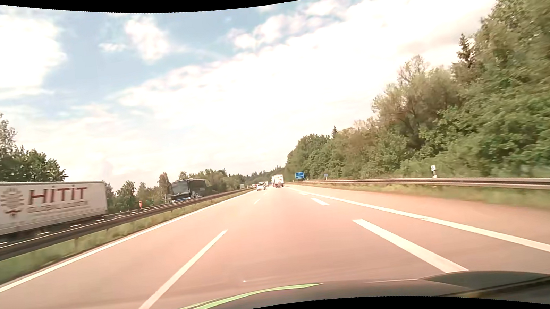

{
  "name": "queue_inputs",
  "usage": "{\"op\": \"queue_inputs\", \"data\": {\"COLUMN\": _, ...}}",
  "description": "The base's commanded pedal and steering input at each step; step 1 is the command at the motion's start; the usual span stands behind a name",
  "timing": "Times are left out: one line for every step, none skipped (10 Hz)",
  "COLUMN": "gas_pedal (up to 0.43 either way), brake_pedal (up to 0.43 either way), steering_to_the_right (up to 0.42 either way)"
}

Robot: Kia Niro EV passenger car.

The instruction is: Follow the waypoints while adhering to traffic rules and regulations

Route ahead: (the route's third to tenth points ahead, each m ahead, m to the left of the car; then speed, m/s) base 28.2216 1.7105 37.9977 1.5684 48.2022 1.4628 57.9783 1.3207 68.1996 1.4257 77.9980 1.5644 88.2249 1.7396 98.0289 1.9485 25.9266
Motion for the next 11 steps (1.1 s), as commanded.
{"op": "queue_inputs", "data": {"gas_pedal": 0.209, "brake_pedal": 0.000, "steering_to_the_right": -0.007}}
{"op": "queue_inputs", "data": {"gas_pedal": 0.209, "brake_pedal": 0.000, "steering_to_the_right": -0.007}}
{"op": "queue_inputs", "data": {"gas_pedal": 0.209, "brake_pedal": 0.000, "steering_to_the_right": -0.006}}
{"op": "queue_inputs", "data": {"gas_pedal": 0.209, "brake_pedal": 0.000, "steering_to_the_right": -0.006}}
{"op": "queue_inputs", "data": {"gas_pedal": 0.209, "brake_pedal": 0.000, "steering_to_the_right": -0.005}}
{"op": "queue_inputs", "data": {"gas_pedal": 0.209, "brake_pedal": 0.000, "steering_to_the_right": -0.004}}
{"op": "queue_inputs", "data": {"gas_pedal": 0.209, "brake_pedal": 0.000, "steering_to_the_right": -0.003}}
{"op": "queue_inputs", "data": {"gas_pedal": 0.209, "brake_pedal": 0.000, "steering_to_the_right": -0.003}}
{"op": "queue_inputs", "data": {"gas_pedal": 0.209, "brake_pedal": 0.000, "steering_to_the_right": -0.003}}
{"op": "queue_inputs", "data": {"gas_pedal": 0.209, "brake_pedal": 0.000, "steering_to_the_right": -0.003}}
{"op": "queue_inputs", "data": {"gas_pedal": 0.209, "brake_pedal": 0.000, "steering_to_the_right": -0.003}}
